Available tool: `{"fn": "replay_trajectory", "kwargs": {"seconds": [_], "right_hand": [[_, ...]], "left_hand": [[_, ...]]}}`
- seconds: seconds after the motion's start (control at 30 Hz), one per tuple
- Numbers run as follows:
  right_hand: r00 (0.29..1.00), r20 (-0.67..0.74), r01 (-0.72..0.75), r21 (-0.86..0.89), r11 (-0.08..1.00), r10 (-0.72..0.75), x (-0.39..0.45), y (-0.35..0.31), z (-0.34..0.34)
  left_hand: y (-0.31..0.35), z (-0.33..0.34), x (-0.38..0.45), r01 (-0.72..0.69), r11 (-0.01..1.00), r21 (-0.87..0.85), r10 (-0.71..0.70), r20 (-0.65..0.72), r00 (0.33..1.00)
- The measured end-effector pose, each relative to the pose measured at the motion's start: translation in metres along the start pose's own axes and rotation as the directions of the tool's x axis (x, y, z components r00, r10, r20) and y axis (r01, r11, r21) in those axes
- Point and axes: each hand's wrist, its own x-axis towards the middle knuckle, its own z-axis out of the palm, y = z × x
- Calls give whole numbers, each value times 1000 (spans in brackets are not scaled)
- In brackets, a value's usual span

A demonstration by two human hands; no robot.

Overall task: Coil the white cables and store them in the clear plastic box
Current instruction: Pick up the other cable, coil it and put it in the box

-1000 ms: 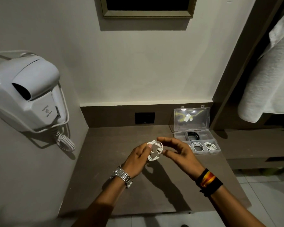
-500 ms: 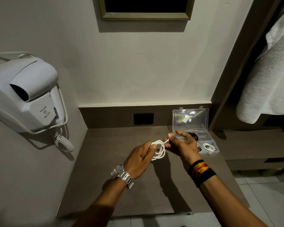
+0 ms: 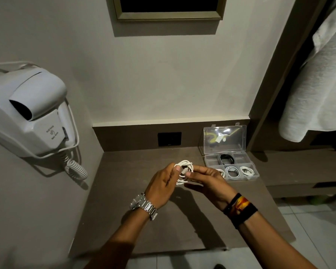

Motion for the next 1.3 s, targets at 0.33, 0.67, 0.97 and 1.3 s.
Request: {"fn": "replay_trajectory", "kwargs": {"seconds": [0.33,0.67,0.97,1.3], "right_hand": [[987,-137,-76,96,992,89,-1,1,-9],[956,-252,116,-147,982,-150,4,8,-57],[952,-304,-38,-219,975,-31,36,-4,-152],[921,-365,-232,-238,943,135,136,-16,-245]], "left_hand": [[-19,17,-6,114,993,-31,-109,122,986],[-22,65,31,310,918,-248,-261,210,942],[-20,143,97,493,807,-325,-441,224,869],[-34,191,164,457,884,-102,-462,-31,886]]}}
